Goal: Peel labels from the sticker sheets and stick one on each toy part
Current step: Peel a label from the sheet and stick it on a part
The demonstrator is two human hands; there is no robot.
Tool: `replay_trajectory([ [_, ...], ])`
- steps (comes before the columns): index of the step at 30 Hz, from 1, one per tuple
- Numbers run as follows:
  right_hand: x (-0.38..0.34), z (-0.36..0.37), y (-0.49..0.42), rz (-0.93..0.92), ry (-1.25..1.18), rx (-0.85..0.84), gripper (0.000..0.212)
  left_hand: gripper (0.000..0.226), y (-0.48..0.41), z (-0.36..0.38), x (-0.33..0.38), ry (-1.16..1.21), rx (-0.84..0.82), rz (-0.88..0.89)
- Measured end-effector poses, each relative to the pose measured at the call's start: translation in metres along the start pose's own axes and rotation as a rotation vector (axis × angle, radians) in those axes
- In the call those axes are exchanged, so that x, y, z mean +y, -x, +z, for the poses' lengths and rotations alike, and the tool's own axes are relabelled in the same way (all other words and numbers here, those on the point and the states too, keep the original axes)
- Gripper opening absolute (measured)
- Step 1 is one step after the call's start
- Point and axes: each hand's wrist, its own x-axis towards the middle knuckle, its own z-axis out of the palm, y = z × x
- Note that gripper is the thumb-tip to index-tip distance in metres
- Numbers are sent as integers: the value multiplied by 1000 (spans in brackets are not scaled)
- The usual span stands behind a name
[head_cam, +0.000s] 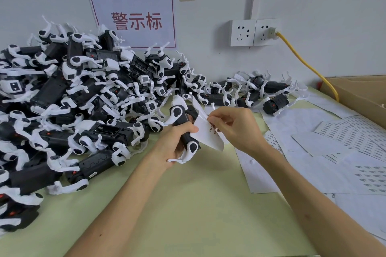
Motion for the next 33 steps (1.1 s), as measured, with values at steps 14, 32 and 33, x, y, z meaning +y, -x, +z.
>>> replay_trajectory([
  [14,2,-6,-4,63,-118,156,19,27,-1,-7,3,-16,339,6],
  [32,-6,-7,-3,54,-360,154,49,12,19,-3,29,213,-238,160],
  [33,-6,-7,-3,54,-391,146,48,14,19,0,26,192,-233,149],
])
